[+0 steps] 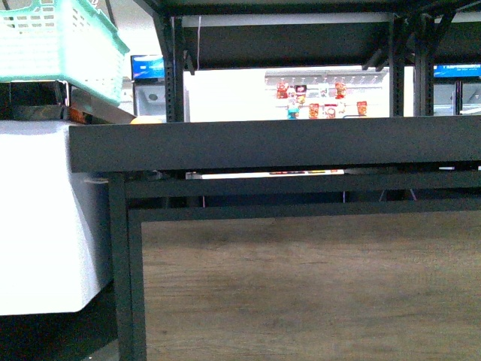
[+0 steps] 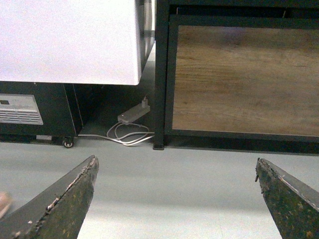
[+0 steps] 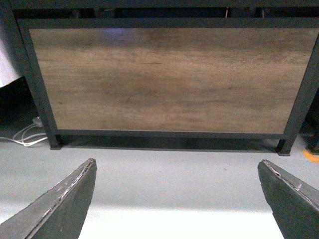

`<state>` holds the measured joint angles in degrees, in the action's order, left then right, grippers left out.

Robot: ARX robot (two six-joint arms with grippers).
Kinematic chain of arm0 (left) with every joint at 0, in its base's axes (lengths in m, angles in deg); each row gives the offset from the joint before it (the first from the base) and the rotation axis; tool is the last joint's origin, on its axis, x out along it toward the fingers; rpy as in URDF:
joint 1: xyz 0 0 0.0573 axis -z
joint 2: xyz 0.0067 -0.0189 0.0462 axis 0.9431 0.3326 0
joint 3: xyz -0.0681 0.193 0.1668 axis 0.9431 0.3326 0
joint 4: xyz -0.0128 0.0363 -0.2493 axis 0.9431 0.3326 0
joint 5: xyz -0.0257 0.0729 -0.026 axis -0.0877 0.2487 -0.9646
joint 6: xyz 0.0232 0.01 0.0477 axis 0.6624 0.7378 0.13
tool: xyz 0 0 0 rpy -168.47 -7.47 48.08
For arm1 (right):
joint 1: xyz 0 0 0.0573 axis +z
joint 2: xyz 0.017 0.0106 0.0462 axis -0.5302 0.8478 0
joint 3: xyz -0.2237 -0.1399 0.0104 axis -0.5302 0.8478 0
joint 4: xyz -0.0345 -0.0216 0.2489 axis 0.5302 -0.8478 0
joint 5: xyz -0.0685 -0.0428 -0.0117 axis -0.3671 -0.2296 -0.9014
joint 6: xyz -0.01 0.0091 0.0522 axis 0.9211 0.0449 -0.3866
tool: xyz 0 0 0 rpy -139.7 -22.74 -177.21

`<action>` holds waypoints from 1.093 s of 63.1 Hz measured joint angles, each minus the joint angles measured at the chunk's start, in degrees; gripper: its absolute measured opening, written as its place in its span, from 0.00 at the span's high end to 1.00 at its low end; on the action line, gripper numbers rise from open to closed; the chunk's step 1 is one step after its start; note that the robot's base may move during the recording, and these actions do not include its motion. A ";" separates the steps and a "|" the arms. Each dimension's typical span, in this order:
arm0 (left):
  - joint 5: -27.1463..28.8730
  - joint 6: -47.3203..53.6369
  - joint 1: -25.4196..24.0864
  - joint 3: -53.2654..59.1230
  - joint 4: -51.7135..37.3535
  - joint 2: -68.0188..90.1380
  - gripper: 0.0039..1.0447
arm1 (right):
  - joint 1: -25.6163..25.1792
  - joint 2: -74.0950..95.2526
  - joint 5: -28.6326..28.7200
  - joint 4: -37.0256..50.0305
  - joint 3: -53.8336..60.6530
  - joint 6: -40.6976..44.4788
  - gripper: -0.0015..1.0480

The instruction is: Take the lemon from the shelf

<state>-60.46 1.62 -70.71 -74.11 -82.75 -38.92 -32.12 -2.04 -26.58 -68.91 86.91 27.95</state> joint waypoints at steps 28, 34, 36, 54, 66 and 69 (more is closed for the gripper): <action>0.00 0.00 0.02 0.00 0.00 0.00 0.08 | 0.00 0.00 -0.02 -0.02 0.00 0.00 0.07; -0.02 0.00 0.02 0.00 0.00 0.00 0.08 | 0.00 0.00 -0.02 -0.02 0.00 0.00 0.07; 0.00 0.00 0.00 0.00 0.00 0.00 0.08 | 0.00 0.00 -0.02 -0.02 0.00 0.00 0.07; -0.02 0.00 0.00 0.00 0.00 0.00 0.08 | 0.00 0.00 -0.02 0.00 0.00 -0.02 0.07; 0.00 0.00 0.00 0.00 0.00 0.00 0.08 | 0.00 0.00 0.00 -0.02 0.00 0.00 0.07; 0.00 0.00 0.00 0.00 0.00 0.00 0.08 | 0.00 0.00 0.00 -0.02 0.00 0.00 0.07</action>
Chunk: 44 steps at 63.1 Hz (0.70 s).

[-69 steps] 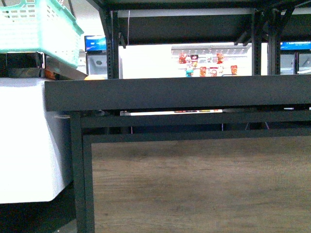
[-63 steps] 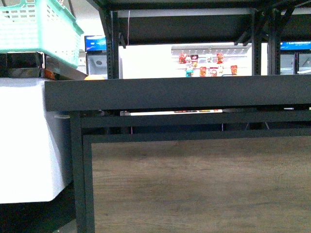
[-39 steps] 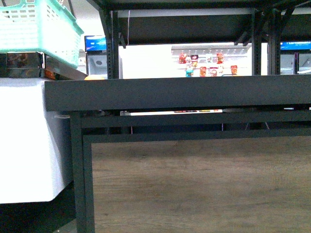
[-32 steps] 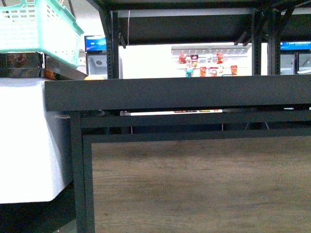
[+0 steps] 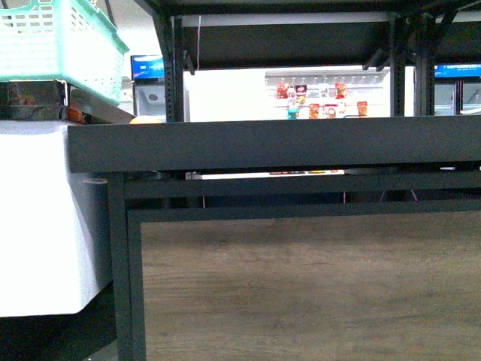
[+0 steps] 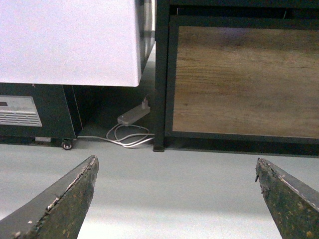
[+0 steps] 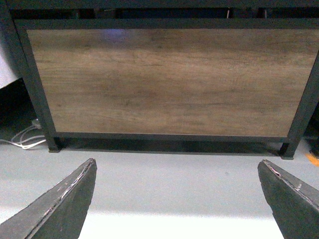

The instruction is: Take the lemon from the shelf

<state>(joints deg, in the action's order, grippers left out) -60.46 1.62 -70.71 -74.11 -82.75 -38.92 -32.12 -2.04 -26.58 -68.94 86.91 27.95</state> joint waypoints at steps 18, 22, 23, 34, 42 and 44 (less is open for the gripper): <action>0.00 0.00 0.00 0.00 0.00 0.00 0.08 | 0.00 0.00 -0.02 0.00 0.00 0.00 0.07; 0.00 0.00 0.00 0.00 0.00 0.00 0.08 | 0.00 0.00 -0.02 0.00 0.00 0.00 0.07; 0.00 0.00 0.00 0.00 0.00 0.00 0.08 | 0.00 0.00 0.02 0.02 0.00 0.00 0.07; 0.00 0.00 0.00 0.00 0.00 0.00 0.08 | 0.00 0.00 0.00 0.00 0.00 -0.02 0.07; -0.02 0.00 0.02 0.00 0.00 0.00 0.08 | 0.00 0.00 -0.04 0.02 0.00 0.00 0.07; -0.02 0.00 0.02 0.00 0.00 0.00 0.08 | 0.00 0.00 -0.04 0.02 0.00 0.00 0.07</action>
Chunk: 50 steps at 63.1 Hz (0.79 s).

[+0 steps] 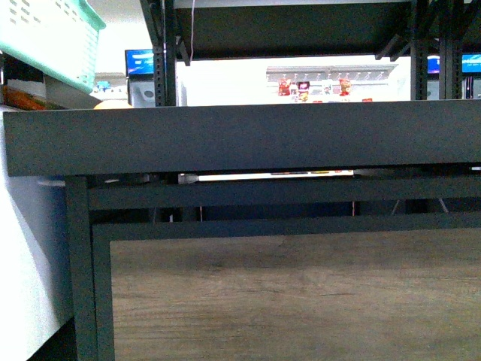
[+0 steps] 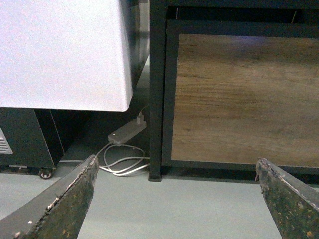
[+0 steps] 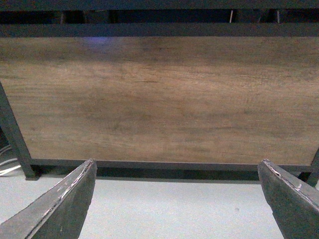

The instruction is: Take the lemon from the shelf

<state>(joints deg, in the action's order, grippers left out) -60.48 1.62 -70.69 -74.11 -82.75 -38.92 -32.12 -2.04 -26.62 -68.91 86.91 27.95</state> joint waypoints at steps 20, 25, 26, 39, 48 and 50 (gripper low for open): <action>0.00 0.00 -0.02 0.00 0.00 0.00 0.08 | 0.00 0.00 0.04 0.00 0.00 0.00 0.07; 0.02 0.00 0.00 0.00 0.00 0.00 0.08 | 0.00 0.00 0.04 0.00 0.00 0.00 0.07; -0.04 0.00 0.00 0.00 0.00 0.00 0.08 | 0.00 0.00 0.02 -0.02 0.00 0.00 0.07; 0.02 0.00 0.00 0.00 0.00 0.00 0.08 | 0.00 0.00 0.04 0.00 0.00 0.00 0.07; -0.02 0.00 0.00 0.00 0.00 0.00 0.08 | 0.00 0.00 0.02 0.00 0.00 0.00 0.07; 0.00 0.00 0.00 0.00 0.00 0.00 0.08 | 0.00 0.00 0.02 0.00 0.00 0.00 0.07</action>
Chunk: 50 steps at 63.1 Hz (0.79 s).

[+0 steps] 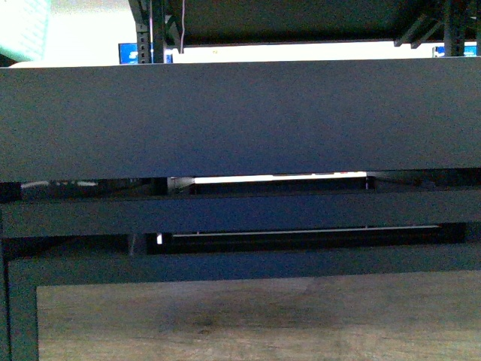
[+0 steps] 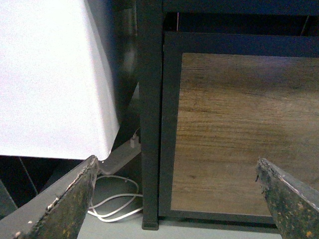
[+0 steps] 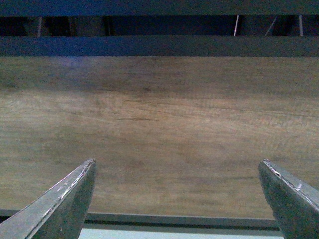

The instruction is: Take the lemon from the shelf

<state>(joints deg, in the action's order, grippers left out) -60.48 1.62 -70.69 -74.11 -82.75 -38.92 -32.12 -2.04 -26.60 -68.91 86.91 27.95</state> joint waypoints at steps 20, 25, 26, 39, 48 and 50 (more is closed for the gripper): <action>0.00 0.00 0.00 0.00 0.00 0.00 0.08 | 0.00 0.02 0.02 0.00 0.00 0.00 0.07; 0.00 0.00 0.00 0.00 0.00 0.00 0.08 | 0.00 0.02 0.02 0.00 0.00 0.00 0.07; -0.04 0.00 0.00 0.00 0.00 0.00 0.08 | 0.00 0.02 0.09 -0.02 0.00 -0.02 0.07; 0.02 0.00 0.00 0.00 0.00 0.00 0.08 | 0.00 0.00 -0.02 0.00 0.00 0.00 0.07; 0.02 0.00 0.00 0.00 0.00 0.00 0.08 | 0.00 0.00 0.00 -0.02 0.00 0.00 0.07; 0.02 0.00 0.00 0.00 0.00 0.00 0.08 | 0.00 0.00 0.02 0.00 0.00 0.00 0.07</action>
<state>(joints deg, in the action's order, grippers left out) -60.46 1.62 -70.69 -74.11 -82.75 -38.92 -32.12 -2.04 -26.58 -68.91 86.91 27.95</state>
